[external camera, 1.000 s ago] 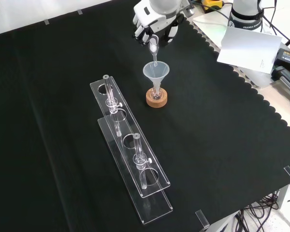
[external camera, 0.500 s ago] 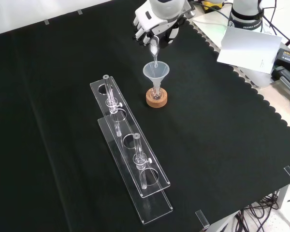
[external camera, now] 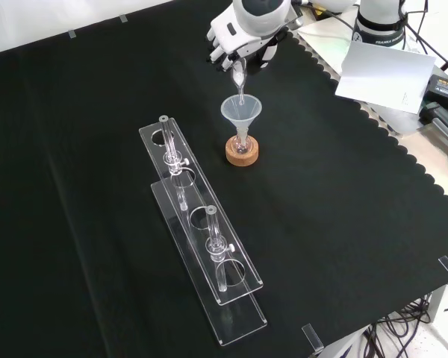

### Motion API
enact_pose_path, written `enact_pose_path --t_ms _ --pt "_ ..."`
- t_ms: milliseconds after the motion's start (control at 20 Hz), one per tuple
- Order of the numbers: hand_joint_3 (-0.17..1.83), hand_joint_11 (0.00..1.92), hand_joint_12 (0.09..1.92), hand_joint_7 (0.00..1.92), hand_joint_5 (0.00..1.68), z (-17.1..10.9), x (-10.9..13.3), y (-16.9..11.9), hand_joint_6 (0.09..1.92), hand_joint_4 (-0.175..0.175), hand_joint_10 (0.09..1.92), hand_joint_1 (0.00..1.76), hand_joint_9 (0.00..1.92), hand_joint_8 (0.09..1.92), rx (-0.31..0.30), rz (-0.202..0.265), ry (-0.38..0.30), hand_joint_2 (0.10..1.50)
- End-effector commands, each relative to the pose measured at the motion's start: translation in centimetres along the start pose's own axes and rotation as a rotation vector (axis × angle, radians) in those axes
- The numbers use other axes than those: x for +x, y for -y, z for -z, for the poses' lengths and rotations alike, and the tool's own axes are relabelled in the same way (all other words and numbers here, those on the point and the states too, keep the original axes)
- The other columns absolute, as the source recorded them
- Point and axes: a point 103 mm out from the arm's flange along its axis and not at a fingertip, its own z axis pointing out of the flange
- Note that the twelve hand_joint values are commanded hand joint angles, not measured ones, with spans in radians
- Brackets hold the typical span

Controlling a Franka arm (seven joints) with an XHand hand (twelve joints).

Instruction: Pour all the NaCl from the weighing funnel into the round-bottom flask.

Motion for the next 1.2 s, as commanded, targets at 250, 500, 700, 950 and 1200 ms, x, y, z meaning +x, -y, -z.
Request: enact_pose_path --t_ms 250,500,700,950,1200 --pt "0.57 1.08 0.87 0.83 1.57 0.03 0.09 -0.01 0.09 0.175 0.14 1.16 1.23 0.62 0.000 0.005 0.043 0.63" --pt "0.57 1.08 0.87 0.82 1.57 -0.13 -0.06 -0.05 0.09 0.175 0.14 1.16 1.23 0.63 -0.001 0.006 0.050 0.63" --pt "0.57 1.08 0.87 0.82 1.57 0.56 0.21 0.03 0.09 0.175 0.14 1.16 1.23 0.63 -0.003 0.005 0.083 0.63" --pt "0.57 1.08 0.87 0.82 1.57 0.56 0.37 -0.01 0.09 0.175 0.14 1.16 1.23 0.63 -0.003 0.006 0.076 0.63" --pt "0.57 1.08 0.87 0.82 1.57 0.11 0.14 -0.32 0.09 0.175 0.13 1.16 1.22 0.63 0.007 0.010 0.089 0.63"
